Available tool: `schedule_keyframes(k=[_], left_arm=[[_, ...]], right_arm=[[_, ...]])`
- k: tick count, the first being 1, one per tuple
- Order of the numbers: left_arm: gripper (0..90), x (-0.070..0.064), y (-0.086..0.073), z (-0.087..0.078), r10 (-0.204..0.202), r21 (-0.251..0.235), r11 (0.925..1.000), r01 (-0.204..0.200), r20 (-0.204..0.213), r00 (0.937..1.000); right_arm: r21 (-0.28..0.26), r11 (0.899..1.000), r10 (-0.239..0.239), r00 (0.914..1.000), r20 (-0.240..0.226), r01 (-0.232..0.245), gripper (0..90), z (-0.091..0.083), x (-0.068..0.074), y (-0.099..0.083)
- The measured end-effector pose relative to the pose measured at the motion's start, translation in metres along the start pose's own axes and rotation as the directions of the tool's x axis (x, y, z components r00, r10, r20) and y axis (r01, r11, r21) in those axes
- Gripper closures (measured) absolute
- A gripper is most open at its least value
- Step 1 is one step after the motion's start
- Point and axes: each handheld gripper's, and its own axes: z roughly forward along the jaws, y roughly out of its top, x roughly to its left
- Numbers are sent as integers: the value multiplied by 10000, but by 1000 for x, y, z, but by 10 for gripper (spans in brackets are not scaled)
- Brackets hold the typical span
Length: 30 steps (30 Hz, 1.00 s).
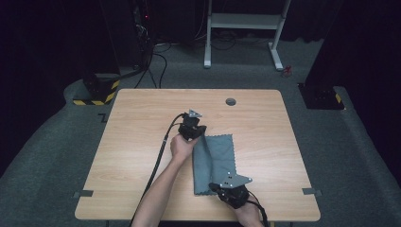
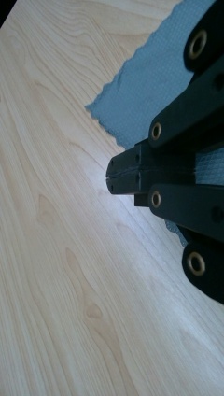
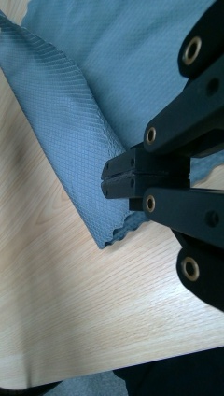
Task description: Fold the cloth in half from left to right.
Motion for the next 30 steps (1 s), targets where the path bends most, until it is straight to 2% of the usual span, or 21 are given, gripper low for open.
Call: schedule_keyframes(k=[4, 13, 15, 17, 22, 26, 30], left_arm=[[900, -7, 7, 2, 117, -49, 9999, -116, 125, 9999], [900, -19, 13, 14, 46, 9, 10000, -46, 449, 9990], [900, -25, 16, 18, 242, 80, 9997, -246, 461, 9986], [900, -30, 20, 21, 414, 50, 9991, -417, 423, 9982], [900, -36, 24, 27, 364, 4, 9993, -365, 495, 9981], [900, -40, 25, 35, 567, 145, 9982, -575, 527, 9970], [900, -42, 24, 42, 410, 168, 9990, -421, 608, 9973]], right_arm=[[-13, 10000, 20, 10000, 92, -19, 900, -6, -2, -3], [-114, 9997, 236, 9991, 359, -233, 900, -17, -7, -11], [-148, 9996, 255, 9987, 430, -249, 900, -20, -8, -14], [-170, 9992, 369, 9980, 514, -361, 900, -23, -9, -17], [-246, 9979, 623, 9959, 662, -608, 900, -31, -13, -23], [-251, 9970, 746, 9943, 758, -729, 900, -36, -15, -28], [-174, 9947, 1023, 9913, 829, -1012, 900, -39, -20, -35]])
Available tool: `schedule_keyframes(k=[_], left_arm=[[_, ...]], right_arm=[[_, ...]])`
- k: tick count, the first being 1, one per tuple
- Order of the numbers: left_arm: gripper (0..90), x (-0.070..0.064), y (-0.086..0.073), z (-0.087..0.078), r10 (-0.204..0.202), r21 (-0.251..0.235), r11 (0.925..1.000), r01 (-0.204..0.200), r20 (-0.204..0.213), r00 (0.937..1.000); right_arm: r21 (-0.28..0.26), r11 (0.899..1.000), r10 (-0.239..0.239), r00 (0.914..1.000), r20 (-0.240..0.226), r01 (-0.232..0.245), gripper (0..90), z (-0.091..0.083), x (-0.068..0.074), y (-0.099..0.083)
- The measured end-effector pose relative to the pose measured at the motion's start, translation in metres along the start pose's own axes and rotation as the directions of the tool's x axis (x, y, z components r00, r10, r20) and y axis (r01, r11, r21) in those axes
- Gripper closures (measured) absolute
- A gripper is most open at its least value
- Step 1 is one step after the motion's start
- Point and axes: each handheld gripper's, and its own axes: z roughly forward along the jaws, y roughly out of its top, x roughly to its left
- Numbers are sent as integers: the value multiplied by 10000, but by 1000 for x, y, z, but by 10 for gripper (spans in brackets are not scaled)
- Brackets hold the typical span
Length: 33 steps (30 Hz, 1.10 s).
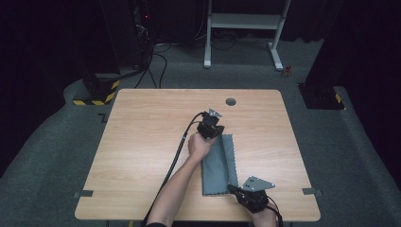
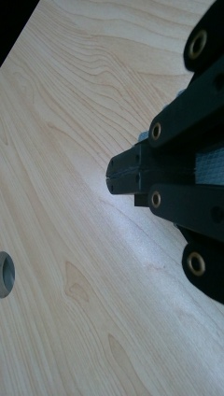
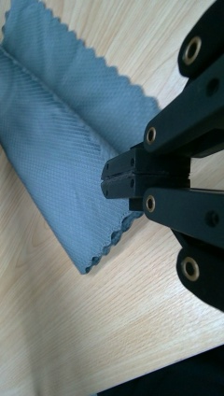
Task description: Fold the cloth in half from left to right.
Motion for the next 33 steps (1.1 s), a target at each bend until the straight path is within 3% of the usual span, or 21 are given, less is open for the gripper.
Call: schedule_keyframes(k=[20, 33], left_arm=[[900, -19, 5, 21, 330, 129, 9994, -332, 170, 9993], [895, -23, 2, 31, 525, 270, 9983, -522, -104, 9986]], right_arm=[[75, 9990, 448, 9987, 249, -450, 900, -8, -8, -15], [526, 9958, 736, 9969, 267, -749, 893, -5, -13, -16]])
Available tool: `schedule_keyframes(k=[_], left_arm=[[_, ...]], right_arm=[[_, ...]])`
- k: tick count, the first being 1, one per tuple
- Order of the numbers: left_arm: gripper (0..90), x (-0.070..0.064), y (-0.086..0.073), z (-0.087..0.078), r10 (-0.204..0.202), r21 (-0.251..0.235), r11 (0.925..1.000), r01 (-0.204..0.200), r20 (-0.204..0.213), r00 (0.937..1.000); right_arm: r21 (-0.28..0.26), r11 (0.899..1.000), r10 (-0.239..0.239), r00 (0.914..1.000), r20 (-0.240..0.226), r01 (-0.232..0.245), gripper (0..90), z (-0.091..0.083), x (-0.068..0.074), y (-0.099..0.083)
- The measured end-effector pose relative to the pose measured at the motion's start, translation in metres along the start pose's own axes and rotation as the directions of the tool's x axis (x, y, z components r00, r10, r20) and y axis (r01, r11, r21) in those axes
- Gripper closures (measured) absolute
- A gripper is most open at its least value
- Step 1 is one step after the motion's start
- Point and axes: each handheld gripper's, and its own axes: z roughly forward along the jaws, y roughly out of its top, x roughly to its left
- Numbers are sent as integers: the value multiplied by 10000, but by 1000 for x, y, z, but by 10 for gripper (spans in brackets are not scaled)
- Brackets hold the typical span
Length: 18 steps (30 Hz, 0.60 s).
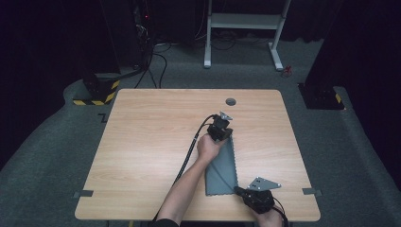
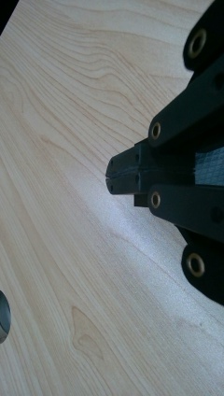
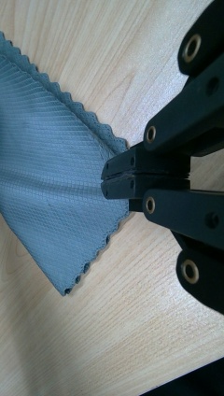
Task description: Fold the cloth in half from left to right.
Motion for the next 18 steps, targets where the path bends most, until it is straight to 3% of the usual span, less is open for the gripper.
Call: schedule_keyframes(k=[5, 9, 12, 14, 18], left_arm=[[635, -1, -1, -6, 50, -56, 10000, -52, -285, 9996], [522, 4, -8, -26, -149, -218, 9997, 140, -402, 9991], [497, 7, -19, -44, -208, -244, 9995, 197, -484, 9986], [482, 7, -26, -53, -42, -204, 9998, 31, -577, 9983], [464, 4, -47, -76, 4, -236, 9997, -18, -628, 9980]], right_arm=[[75, 9998, 202, 9998, 15, -203, 804, 1, -4, 2], [-121, 9994, 327, 9993, 174, -325, 762, -3, -10, 6], [-293, 9991, 303, 9992, 271, -295, 743, -6, -17, 13], [-327, 9990, 325, 9989, 333, -314, 741, -7, -23, 19], [-338, 9986, 415, 9985, 365, -403, 733, 0, -38, 33]])
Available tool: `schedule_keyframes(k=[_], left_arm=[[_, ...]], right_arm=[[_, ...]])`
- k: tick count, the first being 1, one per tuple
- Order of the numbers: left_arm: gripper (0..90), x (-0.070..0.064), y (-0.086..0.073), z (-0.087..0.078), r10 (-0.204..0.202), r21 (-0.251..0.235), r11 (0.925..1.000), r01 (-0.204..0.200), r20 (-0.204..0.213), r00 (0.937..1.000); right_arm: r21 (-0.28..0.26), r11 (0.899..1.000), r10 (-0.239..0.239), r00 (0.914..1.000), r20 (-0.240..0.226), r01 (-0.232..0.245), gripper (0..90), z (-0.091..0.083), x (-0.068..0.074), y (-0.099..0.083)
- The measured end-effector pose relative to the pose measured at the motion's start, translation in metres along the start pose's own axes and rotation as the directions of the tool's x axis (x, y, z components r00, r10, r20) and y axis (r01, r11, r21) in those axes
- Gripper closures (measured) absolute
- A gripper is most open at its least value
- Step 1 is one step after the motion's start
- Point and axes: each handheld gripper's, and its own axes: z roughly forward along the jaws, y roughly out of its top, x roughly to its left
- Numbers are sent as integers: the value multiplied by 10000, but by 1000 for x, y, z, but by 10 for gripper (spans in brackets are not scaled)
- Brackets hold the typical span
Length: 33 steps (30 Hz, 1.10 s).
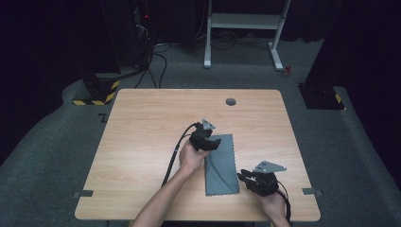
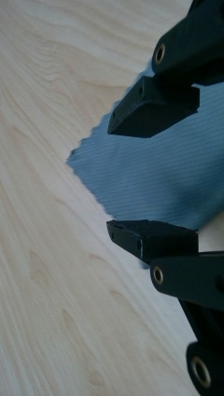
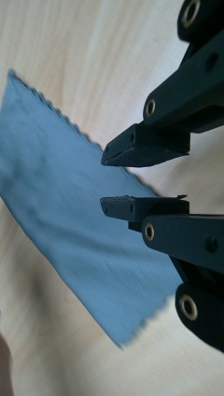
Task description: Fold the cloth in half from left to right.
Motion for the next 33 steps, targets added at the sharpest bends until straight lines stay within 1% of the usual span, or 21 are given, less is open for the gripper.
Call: schedule_keyframes(k=[1, 2, 3, 5, 7, 8, 11, 12, 14, 16, 17, 19, 20, 21, 24, 26, 28, 31, 33], left_arm=[[455, -3, -6, -7, 51, -37, 10000, -51, 48, 10000], [441, -5, -10, -10, 143, -57, 9999, -143, -4, 9999], [439, -8, -15, -15, 264, -115, 9996, -264, -28, 9996], [430, -18, -26, -23, 634, -50, 9980, -634, 67, 9980], [421, -26, -35, -29, 775, -45, 9970, -774, 186, 9968], [419, -29, -39, -31, 851, 2, 9964, -851, 251, 9961], [409, -37, -50, -34, 890, 12, 9960, -891, 348, 9954], [412, -40, -54, -35, 860, 50, 9963, -863, 411, 9954], [415, -44, -61, -35, 928, 129, 9955, -935, 437, 9947], [415, -47, -66, -35, 1022, 184, 9945, -1029, 332, 9942], [415, -50, -70, -35, 1260, 228, 9918, -1261, 48, 9920], [418, -54, -76, -35, 1791, 292, 9836, -1782, -331, 9833], [419, -55, -79, -35, 1948, 375, 9804, -1934, -384, 9801], [419, -54, -83, -37, 1934, 272, 9809, -1925, -353, 9805], [422, -48, -90, -41, 1526, 29, 9883, -1525, -208, 9881], [417, -46, -93, -44, 1377, -10, 9905, -1377, -244, 9902], [418, -47, -98, -49, 1310, 5, 9914, -1311, -295, 9909], [418, -52, -102, -54, 1369, 8, 9906, -1370, -259, 9902], [411, -59, -104, -57, 1449, 4, 9894, -1449, -29, 9894]], right_arm=[[-2, 10000, -12, 10000, 27, 12, 728, 3, -2, 3], [22, 9999, -117, 9999, 16, 117, 720, 8, -5, 7], [56, 9999, -108, 9999, -9, 108, 715, 11, -7, 10], [252, 9992, -305, 9995, 52, 303, 708, 23, -10, 18], [505, 9977, -457, 9988, 163, 448, 704, 35, -12, 25], [520, 9977, -437, 9988, 216, 425, 704, 40, -13, 28], [694, 9971, -323, 9991, 276, 303, 703, 54, -16, 33], [696, 9970, -349, 9990, 293, 328, 702, 58, -16, 34], [761, 9962, -459, 9981, 411, 427, 698, 65, -15, 36], [900, 9948, -521, 9975, 477, 477, 696, 70, -14, 37], [916, 9941, -632, 9966, 526, 582, 696, 70, -13, 38], [941, 9935, -703, 9957, 600, 645, 695, 70, -13, 37], [920, 9925, -864, 9943, 632, 803, 693, 70, -14, 37], [917, 9923, -898, 9938, 657, 836, 690, 70, -14, 37], [800, 9919, -1034, 9927, 627, 983, 691, 69, -15, 35], [699, 9915, -1142, 9916, 601, 1099, 691, 70, -16, 34], [620, 9916, -1173, 9916, 543, 1139, 690, 69, -17, 32], [559, 9916, -1198, 9915, 498, 1170, 691, 69, -18, 32], [561, 9916, -1191, 9916, 504, 1163, 691, 69, -17, 32]])
